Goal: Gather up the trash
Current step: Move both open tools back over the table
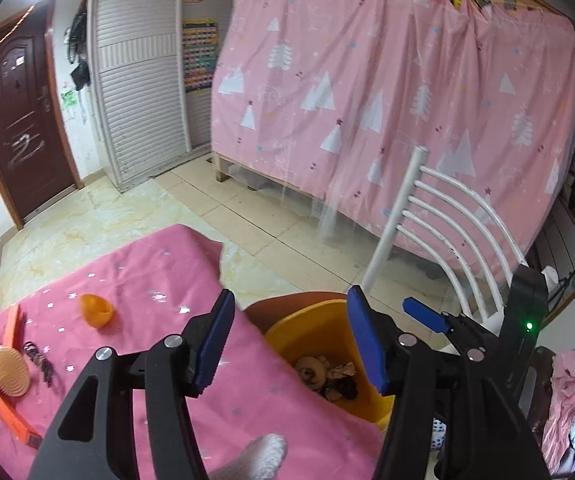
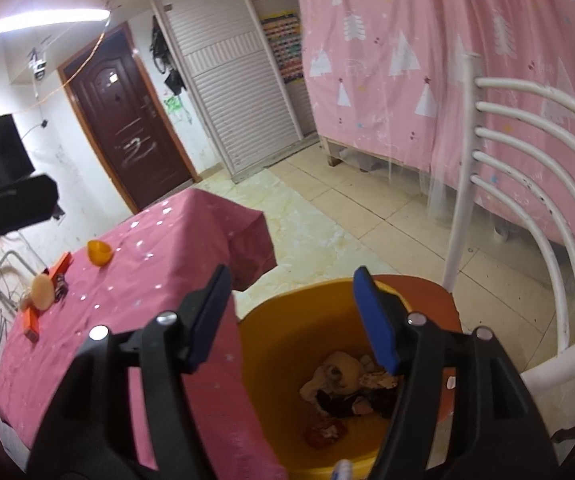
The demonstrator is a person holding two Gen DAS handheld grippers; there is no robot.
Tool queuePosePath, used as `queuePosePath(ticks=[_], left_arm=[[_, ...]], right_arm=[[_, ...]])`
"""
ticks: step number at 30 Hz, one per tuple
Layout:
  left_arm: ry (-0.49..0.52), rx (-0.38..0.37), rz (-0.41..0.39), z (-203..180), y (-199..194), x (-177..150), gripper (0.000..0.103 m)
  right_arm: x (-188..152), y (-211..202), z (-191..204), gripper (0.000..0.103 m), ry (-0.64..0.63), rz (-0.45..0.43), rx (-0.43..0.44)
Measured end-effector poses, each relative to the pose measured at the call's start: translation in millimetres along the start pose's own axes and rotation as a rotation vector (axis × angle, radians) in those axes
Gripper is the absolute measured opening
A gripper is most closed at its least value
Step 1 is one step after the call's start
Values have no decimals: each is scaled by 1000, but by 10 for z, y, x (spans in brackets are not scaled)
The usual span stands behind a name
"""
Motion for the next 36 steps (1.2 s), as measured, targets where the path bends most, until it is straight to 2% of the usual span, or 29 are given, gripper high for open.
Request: queuePosePath(ticks=[6,12,17,24,32,36], left_arm=[[-65,53,-26,468,-207,-28,56],[-128,89,-39,937,-333,-84,58],[-173,136,-43,1350,-431,-186,63],[-235,220,-49,2032,-602,-330,68],[-302,346,-26,2827,-744,-582,70],[-357,383,-3,3173,-789,-742,70]], right_arm=[[43,33,333,63,-47,13,31],[138,97,809,64,-125,26,65],[189,216,1252,70,-202,45,97],[186,428,1873,71,-299,81,142],[149,672,2383,71,-368,129,184],[94,787,2575,71,-397,154,194]])
Point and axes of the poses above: each gripper's, at about its wrist camera, not at the fingertips, and y roughly the way its jaws point, z to its left, x to its top, the point moved 1 cm from there along y, roughly the way its jaws point
